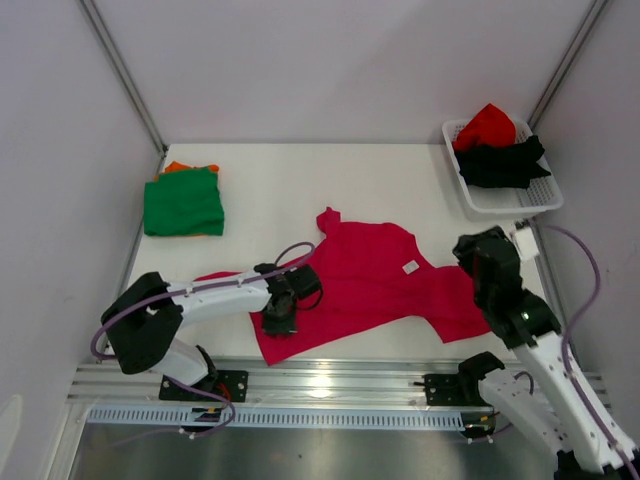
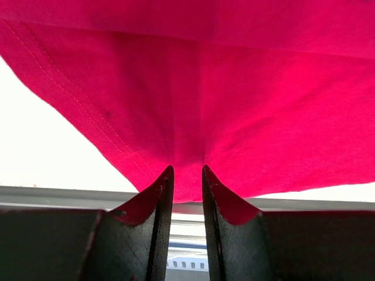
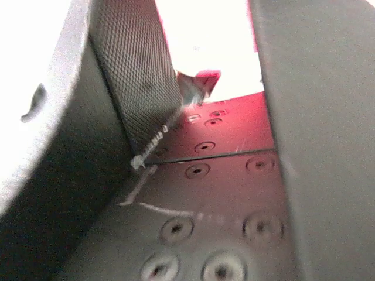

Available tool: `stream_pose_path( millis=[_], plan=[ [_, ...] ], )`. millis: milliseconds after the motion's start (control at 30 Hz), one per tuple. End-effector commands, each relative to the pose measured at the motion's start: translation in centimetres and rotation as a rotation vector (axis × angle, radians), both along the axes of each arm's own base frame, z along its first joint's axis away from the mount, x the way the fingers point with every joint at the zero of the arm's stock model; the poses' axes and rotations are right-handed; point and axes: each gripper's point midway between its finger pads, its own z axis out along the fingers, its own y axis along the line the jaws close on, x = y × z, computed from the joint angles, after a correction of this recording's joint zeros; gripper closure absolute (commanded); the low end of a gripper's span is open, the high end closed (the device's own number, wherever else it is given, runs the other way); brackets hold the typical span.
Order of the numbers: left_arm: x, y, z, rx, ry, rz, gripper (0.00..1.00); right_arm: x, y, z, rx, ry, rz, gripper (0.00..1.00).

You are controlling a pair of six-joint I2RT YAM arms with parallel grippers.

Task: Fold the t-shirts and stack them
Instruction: Flatten out the tshirt

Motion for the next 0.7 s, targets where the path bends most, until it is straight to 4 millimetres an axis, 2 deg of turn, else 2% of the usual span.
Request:
stream_pose_path(
  millis=[0, 67, 167, 233, 267, 300, 333, 367, 400, 467, 500, 533, 567, 600, 633, 667],
  plan=[
    [1.8, -1.2, 1.8, -0.032, -0.065, -0.011, 0.71, 5.7, 6.0, 1.4, -0.215, -0.014, 0.333, 0.58],
    [2.1, -0.9, 2.4, -0.030, -0.090, -0.009, 0.71, 7.8, 7.8, -1.0, -0.287, 0.066, 0.383, 0.59],
    [3.5, -1.5, 4.6, -0.069, -0.174, -0.010, 0.70, 9.8, 10.2, -1.8, -0.365, 0.047, 0.440, 0.58],
    [4.5, -2.1, 6.4, -0.110, -0.237, -0.013, 0.70, 10.8, 11.0, -1.9, -0.369, 0.032, 0.454, 0.58],
    [5.0, -2.4, 7.9, -0.151, -0.284, -0.020, 0.59, 11.7, 11.5, -2.4, -0.377, 0.036, 0.466, 0.59],
    [5.7, -2.3, 9.0, -0.161, -0.334, -0.018, 0.55, 12.2, 11.9, -2.5, -0.382, 0.035, 0.478, 0.59],
    [6.4, -2.7, 10.5, -0.196, -0.384, -0.016, 0.48, 12.9, 12.4, -1.8, -0.383, 0.015, 0.483, 0.58],
    [6.8, -2.7, 11.6, -0.218, -0.425, -0.031, 0.45, 13.3, 12.9, -1.9, -0.380, 0.015, 0.498, 0.59],
    [7.5, -2.9, 13.9, -0.285, -0.507, -0.025, 0.41, 14.0, 13.5, -3.0, -0.390, 0.041, 0.517, 0.59],
    [8.2, -2.9, 16.2, -0.350, -0.590, -0.035, 0.31, 15.2, 15.3, -2.6, -0.369, 0.010, 0.569, 0.59],
    [8.6, -3.2, 18.3, -0.427, -0.660, -0.034, 0.29, 15.8, 16.2, -4.0, -0.373, 0.036, 0.604, 0.59],
    [8.6, -3.4, 19.1, -0.464, -0.679, -0.047, 0.28, 16.1, 17.0, -4.3, -0.372, 0.032, 0.631, 0.59],
    [8.8, -3.2, 19.6, -0.479, -0.700, -0.055, 0.27, 16.5, 18.6, -3.9, -0.359, -0.002, 0.686, 0.59],
    [8.8, -3.1, 20.6, -0.513, -0.730, -0.055, 0.25, 17.1, 19.7, -5.7, -0.364, 0.033, 0.729, 0.59],
    [8.7, -3.3, 20.8, -0.527, -0.733, -0.070, 0.25, 17.5, 20.6, -6.2, -0.373, 0.039, 0.764, 0.59],
    [8.7, -3.3, 21.0, -0.528, -0.738, -0.082, 0.24, 17.9, 22.1, -5.4, -0.362, 0.013, 0.814, 0.59]
  ],
)
